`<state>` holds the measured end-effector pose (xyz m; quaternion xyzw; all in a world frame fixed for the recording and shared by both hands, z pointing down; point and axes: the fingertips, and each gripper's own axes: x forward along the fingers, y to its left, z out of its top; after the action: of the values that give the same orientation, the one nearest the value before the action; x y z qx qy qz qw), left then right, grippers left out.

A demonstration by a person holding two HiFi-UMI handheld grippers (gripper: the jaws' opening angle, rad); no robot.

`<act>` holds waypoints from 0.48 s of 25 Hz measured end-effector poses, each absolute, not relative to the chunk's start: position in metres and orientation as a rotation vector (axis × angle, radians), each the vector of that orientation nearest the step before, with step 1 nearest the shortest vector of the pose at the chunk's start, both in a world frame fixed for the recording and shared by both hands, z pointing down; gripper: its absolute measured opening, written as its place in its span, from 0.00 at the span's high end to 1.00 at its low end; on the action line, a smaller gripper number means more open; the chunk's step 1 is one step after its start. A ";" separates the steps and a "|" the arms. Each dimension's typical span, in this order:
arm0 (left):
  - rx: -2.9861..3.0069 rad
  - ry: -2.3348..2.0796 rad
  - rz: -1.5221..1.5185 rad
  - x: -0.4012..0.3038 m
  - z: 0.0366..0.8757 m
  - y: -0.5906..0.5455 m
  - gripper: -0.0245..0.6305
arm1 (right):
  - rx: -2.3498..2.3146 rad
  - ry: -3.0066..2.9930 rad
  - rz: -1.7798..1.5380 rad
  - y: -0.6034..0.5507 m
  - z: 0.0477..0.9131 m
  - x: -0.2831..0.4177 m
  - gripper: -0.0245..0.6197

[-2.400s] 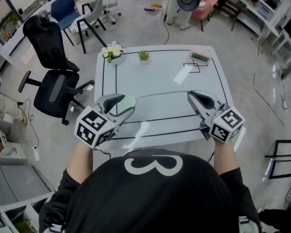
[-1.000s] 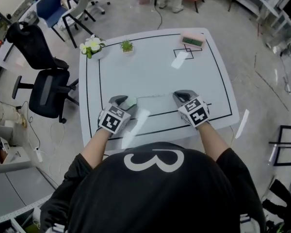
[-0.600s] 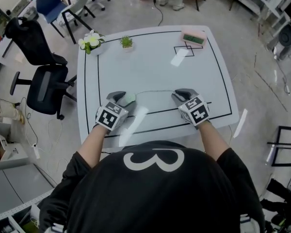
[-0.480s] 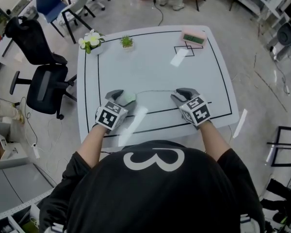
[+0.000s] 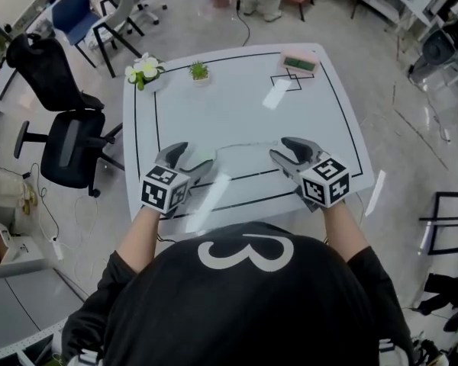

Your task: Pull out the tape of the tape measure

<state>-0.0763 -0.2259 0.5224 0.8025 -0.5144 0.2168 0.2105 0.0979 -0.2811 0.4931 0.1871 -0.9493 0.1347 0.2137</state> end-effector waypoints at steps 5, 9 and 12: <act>2.327 -1.397 0.357 -0.063 0.452 -0.206 0.59 | 0.497 -2.861 0.496 -0.240 0.428 0.084 0.79; 2.451 -1.318 0.214 -0.047 0.402 -0.179 0.71 | 0.456 -3.009 0.497 -0.204 0.386 0.068 0.94; 2.533 -1.271 0.096 -0.038 0.369 -0.158 0.86 | 0.419 -3.057 0.463 -0.181 0.368 0.058 0.95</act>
<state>-0.0378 -0.1576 0.3688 0.8828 -0.4430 0.0334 0.1524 0.0577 -0.1811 0.3678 0.1344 -0.9797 0.1485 0.0107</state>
